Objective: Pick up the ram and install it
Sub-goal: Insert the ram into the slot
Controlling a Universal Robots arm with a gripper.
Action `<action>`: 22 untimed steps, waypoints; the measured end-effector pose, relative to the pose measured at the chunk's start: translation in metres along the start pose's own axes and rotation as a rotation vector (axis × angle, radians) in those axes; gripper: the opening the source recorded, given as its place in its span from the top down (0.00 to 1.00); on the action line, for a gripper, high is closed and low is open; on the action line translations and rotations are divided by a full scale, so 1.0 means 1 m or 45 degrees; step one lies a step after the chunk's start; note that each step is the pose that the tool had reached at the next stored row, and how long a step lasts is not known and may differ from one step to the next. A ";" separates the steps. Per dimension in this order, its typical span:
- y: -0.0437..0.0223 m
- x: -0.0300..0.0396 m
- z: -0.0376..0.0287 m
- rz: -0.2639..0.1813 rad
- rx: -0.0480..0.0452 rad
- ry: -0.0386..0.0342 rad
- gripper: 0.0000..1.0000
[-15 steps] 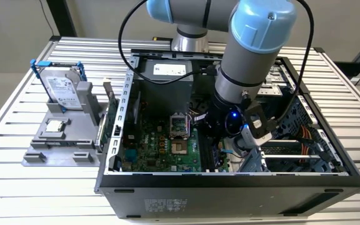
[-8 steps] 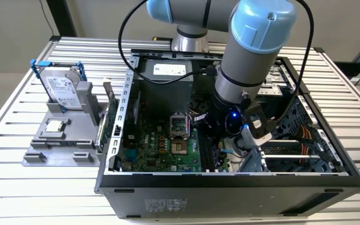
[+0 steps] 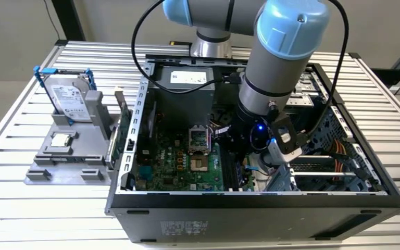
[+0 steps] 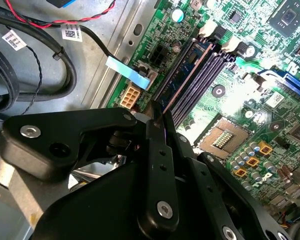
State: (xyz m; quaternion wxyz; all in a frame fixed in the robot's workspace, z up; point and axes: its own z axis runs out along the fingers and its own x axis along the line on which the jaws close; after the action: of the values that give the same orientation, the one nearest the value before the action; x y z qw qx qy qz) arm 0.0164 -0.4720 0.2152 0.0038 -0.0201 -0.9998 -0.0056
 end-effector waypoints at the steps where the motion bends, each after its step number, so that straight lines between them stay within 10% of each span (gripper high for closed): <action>1: 0.0000 0.0000 0.0000 0.000 0.000 0.0000 0.00; 22: 0.0002 0.0001 -0.0182 0.000 0.000 0.0003 0.00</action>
State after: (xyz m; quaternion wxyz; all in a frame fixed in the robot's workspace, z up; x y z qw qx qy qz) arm 0.0165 -0.4721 0.2334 0.0039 -0.0201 -0.9998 -0.0056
